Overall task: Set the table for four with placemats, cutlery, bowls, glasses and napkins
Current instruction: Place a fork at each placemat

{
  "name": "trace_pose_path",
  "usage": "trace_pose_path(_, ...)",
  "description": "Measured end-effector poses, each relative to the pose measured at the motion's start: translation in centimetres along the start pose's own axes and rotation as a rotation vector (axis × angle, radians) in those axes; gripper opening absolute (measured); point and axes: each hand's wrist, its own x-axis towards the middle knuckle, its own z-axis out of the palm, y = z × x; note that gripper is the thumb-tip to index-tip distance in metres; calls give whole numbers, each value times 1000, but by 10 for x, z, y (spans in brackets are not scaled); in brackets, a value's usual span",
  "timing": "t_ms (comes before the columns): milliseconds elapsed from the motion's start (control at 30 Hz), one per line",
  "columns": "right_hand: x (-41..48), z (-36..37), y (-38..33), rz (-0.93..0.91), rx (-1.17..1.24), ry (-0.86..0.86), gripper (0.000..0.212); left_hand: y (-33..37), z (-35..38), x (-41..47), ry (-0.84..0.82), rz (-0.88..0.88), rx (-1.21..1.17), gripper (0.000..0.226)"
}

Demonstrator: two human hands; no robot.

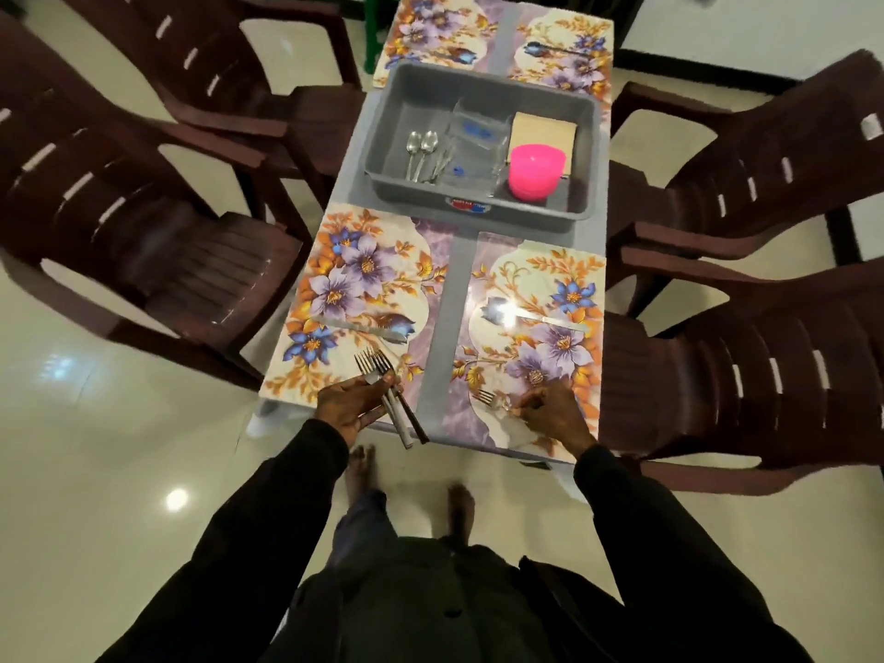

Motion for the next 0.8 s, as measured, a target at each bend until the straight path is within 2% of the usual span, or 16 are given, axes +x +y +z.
trace_pose_path(133,1,-1,24,-79,-123,-120,17,-32,-2,-19,82,9,-65,26)
trace_pose_path(200,-1,1,28,-83,-167,-153,14,-43,-2,-28,114,18,-103,25)
trace_pose_path(500,-9,6,44,-212,-262,-103,19,-77,-4,-50,143,36,-133,36)
trace_pose_path(667,-6,6,47,-228,-294,-127,18,-81,-8,-58,137,44,-152,44)
trace_pose_path(800,-6,10,48,-212,-305,-64,15,-83,-15,-60,134,42,-154,43)
